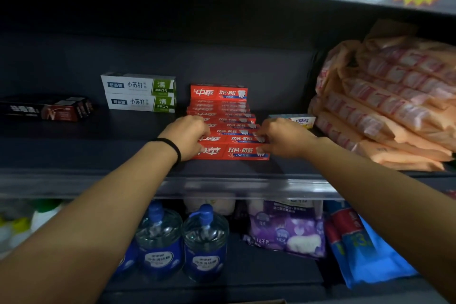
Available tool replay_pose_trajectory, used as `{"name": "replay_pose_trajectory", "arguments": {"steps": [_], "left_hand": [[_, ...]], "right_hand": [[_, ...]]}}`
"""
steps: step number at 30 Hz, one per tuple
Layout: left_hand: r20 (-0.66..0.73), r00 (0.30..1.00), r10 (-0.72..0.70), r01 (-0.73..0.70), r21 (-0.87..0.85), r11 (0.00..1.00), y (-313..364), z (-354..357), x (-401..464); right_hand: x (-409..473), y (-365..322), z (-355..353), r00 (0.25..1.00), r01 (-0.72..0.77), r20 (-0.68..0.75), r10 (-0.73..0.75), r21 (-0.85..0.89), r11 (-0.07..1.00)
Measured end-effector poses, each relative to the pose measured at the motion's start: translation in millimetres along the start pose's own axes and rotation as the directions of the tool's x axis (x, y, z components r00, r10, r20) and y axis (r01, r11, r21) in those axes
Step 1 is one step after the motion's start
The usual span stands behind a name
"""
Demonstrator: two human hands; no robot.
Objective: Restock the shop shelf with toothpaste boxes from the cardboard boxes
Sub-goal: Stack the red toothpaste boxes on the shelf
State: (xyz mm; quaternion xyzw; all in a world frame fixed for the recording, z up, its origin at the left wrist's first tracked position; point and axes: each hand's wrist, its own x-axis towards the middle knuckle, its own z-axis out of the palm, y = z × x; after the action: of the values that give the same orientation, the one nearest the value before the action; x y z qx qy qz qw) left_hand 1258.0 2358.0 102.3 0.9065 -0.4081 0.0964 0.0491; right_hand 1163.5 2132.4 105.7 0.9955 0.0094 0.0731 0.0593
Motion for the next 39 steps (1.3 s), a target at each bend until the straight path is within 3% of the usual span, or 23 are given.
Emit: {"name": "replay_pose_trajectory", "arguments": {"steps": [13,21,31,39], "left_hand": [[-0.011,0.994,0.107,-0.107,-0.016,0.994,57,-25,-94],[0.100,0.985,0.141,-0.134,-0.076,0.988,90,35,-166],[0.423,0.897,0.130,-0.058,-0.178,0.982,91,182,-221],[0.621,0.781,0.072,0.082,-0.216,0.973,79,282,-256]], "right_hand": [[-80,-62,-27,0.981,0.106,-0.162,-0.111,-0.041,0.994],[-151,-112,31,0.950,0.241,-0.208,-0.235,0.006,0.970],[-207,-145,181,0.970,0.179,0.138,-0.202,0.163,0.970],[-226,-172,303,0.883,-0.013,0.443,-0.153,0.349,0.937]]}}
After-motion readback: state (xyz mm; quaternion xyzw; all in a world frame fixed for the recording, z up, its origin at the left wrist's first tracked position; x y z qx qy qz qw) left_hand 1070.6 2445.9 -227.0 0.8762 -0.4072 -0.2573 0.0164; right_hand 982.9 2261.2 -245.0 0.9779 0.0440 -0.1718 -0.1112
